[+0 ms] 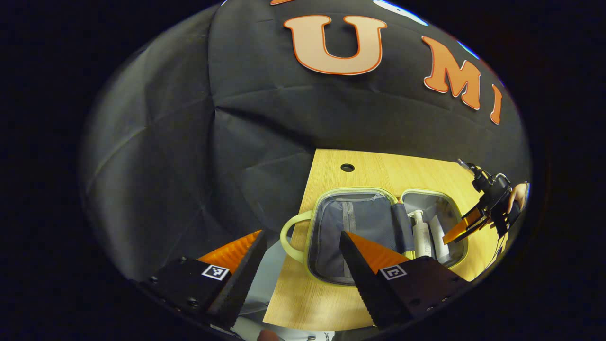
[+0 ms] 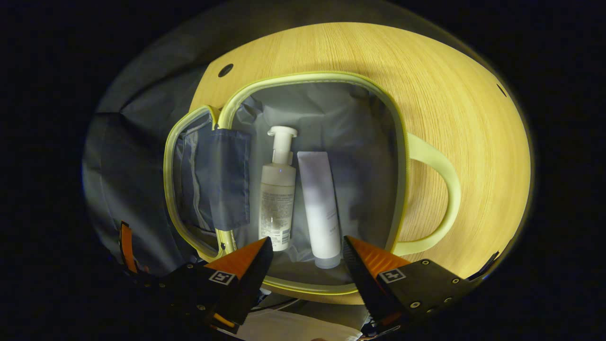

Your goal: First open the suitcase, pack the skin care products into it, and then close the suitcase.

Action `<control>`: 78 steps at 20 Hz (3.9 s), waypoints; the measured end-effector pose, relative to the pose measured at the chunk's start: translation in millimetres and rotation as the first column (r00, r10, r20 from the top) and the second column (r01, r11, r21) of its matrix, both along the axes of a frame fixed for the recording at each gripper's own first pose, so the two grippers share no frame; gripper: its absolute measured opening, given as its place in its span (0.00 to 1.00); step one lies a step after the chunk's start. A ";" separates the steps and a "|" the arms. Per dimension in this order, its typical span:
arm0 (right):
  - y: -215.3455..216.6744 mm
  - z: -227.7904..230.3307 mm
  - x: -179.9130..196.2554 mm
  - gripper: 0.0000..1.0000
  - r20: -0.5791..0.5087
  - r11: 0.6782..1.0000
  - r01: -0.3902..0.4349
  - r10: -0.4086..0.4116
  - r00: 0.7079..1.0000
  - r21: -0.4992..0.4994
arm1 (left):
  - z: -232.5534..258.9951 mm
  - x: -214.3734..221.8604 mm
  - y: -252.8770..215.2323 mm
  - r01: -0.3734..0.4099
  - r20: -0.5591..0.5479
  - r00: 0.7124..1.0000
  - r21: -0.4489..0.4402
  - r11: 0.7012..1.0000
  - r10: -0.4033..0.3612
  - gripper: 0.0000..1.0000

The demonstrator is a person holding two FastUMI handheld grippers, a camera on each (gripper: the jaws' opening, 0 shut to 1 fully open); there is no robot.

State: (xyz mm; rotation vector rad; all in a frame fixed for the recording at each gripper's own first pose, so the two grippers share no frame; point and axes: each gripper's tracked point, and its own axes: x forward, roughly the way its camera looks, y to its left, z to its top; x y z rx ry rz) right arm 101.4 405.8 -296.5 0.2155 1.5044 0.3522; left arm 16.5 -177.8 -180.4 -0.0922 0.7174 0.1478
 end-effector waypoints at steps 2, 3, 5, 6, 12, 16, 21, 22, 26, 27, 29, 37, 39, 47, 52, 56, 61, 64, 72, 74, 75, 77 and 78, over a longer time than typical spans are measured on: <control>1.2 18.5 -1.5 0.96 0.040 0.999 0.010 -0.012 0.999 0.040 | -7.2 0.6 8.1 -0.019 -0.008 1.000 -0.034 0.999 0.019 1.00; 0.3 30.7 -1.7 0.96 0.066 0.998 0.016 -0.021 0.998 0.066 | -9.4 1.6 12.9 -0.020 -0.012 1.000 -0.050 0.999 0.020 1.00; 3.4 54.8 0.3 0.96 0.122 0.990 0.043 -0.060 0.991 0.137 | -16.2 -2.0 25.8 -0.027 -0.026 0.999 -0.063 0.998 0.025 0.99; 4.5 66.1 -0.5 0.96 0.139 0.984 0.049 -0.074 0.988 0.172 | -20.2 -0.3 32.8 -0.028 -0.026 0.999 -0.068 0.997 0.026 0.99; -8.9 95.3 -14.4 0.96 0.205 0.974 0.058 -0.104 0.973 0.217 | -53.8 3.4 62.6 -0.067 -0.001 0.997 -0.368 0.927 0.071 1.00; -16.6 99.2 -25.6 0.96 0.196 0.974 0.084 -0.126 0.972 0.212 | -73.7 19.4 70.1 -0.054 0.062 0.988 -0.723 0.688 0.143 0.98; -13.2 106.8 -34.7 0.95 0.165 0.966 0.138 -0.176 0.970 0.217 | -104.2 29.1 86.1 -0.009 0.071 0.979 -0.923 0.384 0.193 0.98; -10.8 109.1 -36.6 0.95 0.156 0.964 0.148 -0.185 0.970 0.221 | -114.2 35.0 88.5 -0.009 0.070 0.977 -0.930 0.366 0.201 0.98; -0.6 117.0 -40.8 0.96 0.125 0.953 0.179 -0.214 0.969 0.244 | -147.1 51.4 80.5 -0.020 0.045 0.984 -0.932 0.361 0.171 0.98; 0.5 116.5 -41.3 0.96 0.124 0.953 0.182 -0.217 0.968 0.242 | -155.1 55.0 76.1 -0.024 0.036 0.987 -0.929 0.368 0.155 0.98; 1.1 116.9 -42.6 0.96 0.120 0.952 0.188 -0.221 0.968 0.241 | -163.5 63.4 73.4 -0.031 0.024 0.989 -0.931 0.364 0.147 0.98; -2.7 118.1 -41.7 0.96 0.116 0.945 0.209 -0.244 0.963 0.251 | -188.6 73.4 64.6 -0.080 -0.031 0.989 -0.934 0.349 0.146 0.34; -3.3 115.7 -42.9 0.96 0.112 0.946 0.209 -0.242 0.964 0.249 | -178.3 72.5 68.6 -0.059 -0.002 0.988 -0.928 0.368 0.153 0.14; -10.7 117.3 -39.7 0.96 0.147 0.944 0.185 -0.231 0.962 0.274 | -127.9 63.4 62.1 -0.132 -0.068 0.990 -0.726 0.675 0.120 0.10; -38.2 119.3 -35.8 0.96 0.184 0.930 0.193 -0.259 0.948 0.312 | -33.0 65.1 48.4 -0.089 -0.001 0.993 -0.644 0.760 0.116 0.09; -70.5 121.2 -33.2 0.96 0.199 0.914 0.206 -0.287 0.937 0.348 | 48.8 52.3 19.9 -0.057 0.048 0.993 -0.584 0.810 0.105 0.09; -119.3 123.2 -31.9 0.96 0.209 0.893 0.223 -0.322 0.923 0.391 | 126.5 57.5 -61.6 -0.006 0.096 0.994 -0.487 0.873 0.060 0.10; -151.6 118.1 -38.6 0.96 0.203 0.887 0.223 -0.325 0.924 0.405 | 159.4 63.3 -122.7 0.040 0.120 0.993 -0.409 0.912 0.010 0.10; -236.3 110.6 -43.7 0.96 0.221 0.867 0.249 -0.369 0.903 0.431 | 184.8 74.5 -290.1 0.146 0.116 0.987 -0.347 0.926 -0.112 0.10; -251.3 104.1 -45.1 0.96 0.223 0.862 0.263 -0.386 0.895 0.433 | 177.4 74.9 -321.3 0.157 0.097 0.987 -0.343 0.926 -0.131 0.10; -259.5 103.3 -45.6 0.96 0.222 0.858 0.270 -0.394 0.892 0.438 | 172.1 77.9 -338.5 0.164 0.085 0.986 -0.335 0.928 -0.143 0.10; -270.8 99.3 -45.5 0.96 0.216 0.851 0.280 -0.405 0.888 0.444 | 157.2 83.7 -371.4 0.178 0.056 0.984 -0.318 0.931 -0.168 0.10; -277.1 97.0 -45.6 0.96 0.213 0.851 0.284 -0.407 0.888 0.443 | 148.8 88.2 -389.0 0.187 0.041 0.982 -0.309 0.932 -0.183 0.10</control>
